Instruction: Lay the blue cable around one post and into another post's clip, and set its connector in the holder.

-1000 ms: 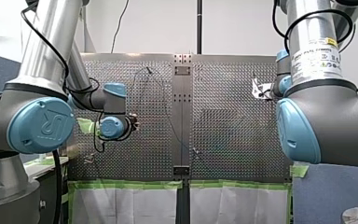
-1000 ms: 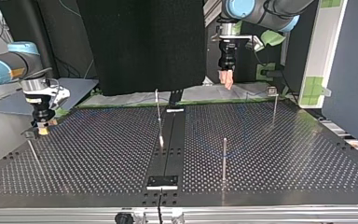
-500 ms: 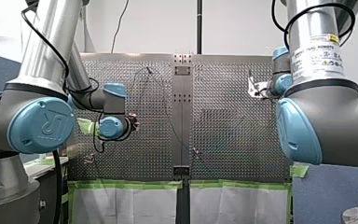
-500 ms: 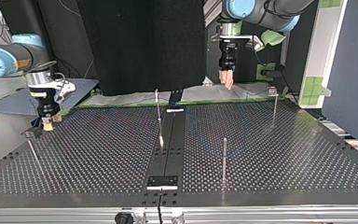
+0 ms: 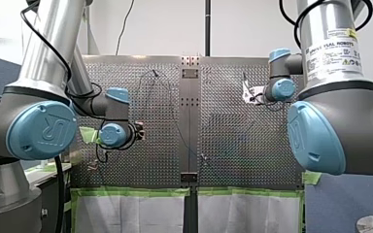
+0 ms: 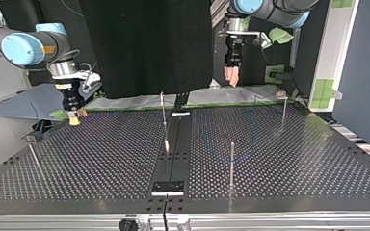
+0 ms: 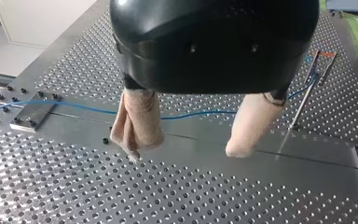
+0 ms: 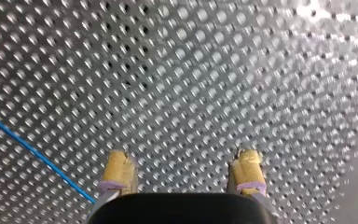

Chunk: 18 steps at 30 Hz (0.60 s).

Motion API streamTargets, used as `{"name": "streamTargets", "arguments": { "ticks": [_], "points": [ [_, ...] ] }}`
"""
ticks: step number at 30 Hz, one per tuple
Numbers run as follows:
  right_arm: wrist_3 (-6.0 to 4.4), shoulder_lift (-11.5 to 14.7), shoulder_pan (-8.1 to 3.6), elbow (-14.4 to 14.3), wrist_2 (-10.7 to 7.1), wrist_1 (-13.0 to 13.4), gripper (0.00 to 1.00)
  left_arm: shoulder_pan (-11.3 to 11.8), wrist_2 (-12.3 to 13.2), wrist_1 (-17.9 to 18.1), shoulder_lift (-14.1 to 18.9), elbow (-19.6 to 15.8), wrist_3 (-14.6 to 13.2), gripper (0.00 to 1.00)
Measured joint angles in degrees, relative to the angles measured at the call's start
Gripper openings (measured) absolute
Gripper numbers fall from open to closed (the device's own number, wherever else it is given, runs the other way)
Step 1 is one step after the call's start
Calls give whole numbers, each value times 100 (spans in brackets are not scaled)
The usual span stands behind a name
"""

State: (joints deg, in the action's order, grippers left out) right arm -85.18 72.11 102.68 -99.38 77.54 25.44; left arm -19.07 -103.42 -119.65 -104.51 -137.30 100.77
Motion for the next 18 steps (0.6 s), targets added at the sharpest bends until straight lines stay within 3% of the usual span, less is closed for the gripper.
{"name": "streamTargets", "arguments": {
  "ticks": [6,12,18],
  "points": [
    [69,-10,315,-211,312,299,100,-2,25,14,-1,-19,75,100],
    [136,-44,615,-237,611,403,100,-3,25,-23,0,-21,171,100],
    [356,-302,985,-233,981,668,100,-3,6,-63,-1,-22,241,100]
  ]
}}
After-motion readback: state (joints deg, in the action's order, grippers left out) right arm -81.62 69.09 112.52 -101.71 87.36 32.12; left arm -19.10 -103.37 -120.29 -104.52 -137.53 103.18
